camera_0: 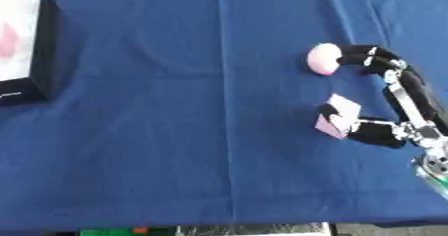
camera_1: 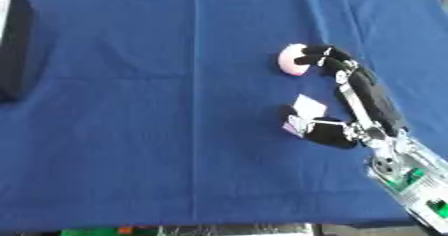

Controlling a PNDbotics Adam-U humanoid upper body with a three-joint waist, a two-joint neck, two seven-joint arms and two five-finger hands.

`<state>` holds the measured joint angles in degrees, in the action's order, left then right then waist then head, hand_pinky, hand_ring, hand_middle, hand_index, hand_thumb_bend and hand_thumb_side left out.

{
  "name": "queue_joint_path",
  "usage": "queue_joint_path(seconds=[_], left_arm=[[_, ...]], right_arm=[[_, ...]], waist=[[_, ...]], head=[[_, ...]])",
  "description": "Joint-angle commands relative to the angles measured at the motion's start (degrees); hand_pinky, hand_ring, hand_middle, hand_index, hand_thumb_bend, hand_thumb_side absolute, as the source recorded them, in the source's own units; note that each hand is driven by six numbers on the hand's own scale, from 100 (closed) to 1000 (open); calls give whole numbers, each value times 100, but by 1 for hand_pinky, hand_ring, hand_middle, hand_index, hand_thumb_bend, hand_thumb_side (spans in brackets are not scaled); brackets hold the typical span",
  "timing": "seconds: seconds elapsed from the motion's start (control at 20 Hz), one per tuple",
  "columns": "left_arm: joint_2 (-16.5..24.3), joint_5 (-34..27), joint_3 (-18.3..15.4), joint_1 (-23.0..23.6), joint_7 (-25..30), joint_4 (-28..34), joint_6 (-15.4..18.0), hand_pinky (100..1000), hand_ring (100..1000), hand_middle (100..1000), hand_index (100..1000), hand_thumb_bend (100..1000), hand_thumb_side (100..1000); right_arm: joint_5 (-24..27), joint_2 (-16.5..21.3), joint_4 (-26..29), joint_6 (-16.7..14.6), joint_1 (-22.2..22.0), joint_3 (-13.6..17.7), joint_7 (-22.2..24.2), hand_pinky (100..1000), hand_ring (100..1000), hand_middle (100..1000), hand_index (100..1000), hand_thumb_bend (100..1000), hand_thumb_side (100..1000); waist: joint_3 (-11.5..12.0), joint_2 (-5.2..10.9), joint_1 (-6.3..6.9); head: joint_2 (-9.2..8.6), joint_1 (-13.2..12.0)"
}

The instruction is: Pick up the objects with one hand, pass them to the other hand, and then place them into the box on the other side of the table.

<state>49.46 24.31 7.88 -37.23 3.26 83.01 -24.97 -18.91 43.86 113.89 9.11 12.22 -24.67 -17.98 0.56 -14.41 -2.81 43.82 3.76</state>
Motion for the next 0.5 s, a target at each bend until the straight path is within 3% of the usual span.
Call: queue_joint_path(seconds=[0.05,0.3,0.5], left_arm=[[316,-284,-108,61,-69,529,-84,968,795,789,796,100,579],[440,-1018,-115,265,-347,987,-328,973,796,790,797,100,584],[471,-1275,-57,326,-531,1026,-365,972,796,790,797,100,587]], right_arm=[[95,225,70,278,-9,101,250,714,811,828,791,489,100],[-30,231,70,867,51,128,876,739,827,845,826,531,109],[-204,232,70,1063,129,178,1382,763,840,851,846,574,129]], waist=[[-3,151,40],[-7,162,60],[-23,165,76]], head=[[30,106],[30,228],[30,277]])
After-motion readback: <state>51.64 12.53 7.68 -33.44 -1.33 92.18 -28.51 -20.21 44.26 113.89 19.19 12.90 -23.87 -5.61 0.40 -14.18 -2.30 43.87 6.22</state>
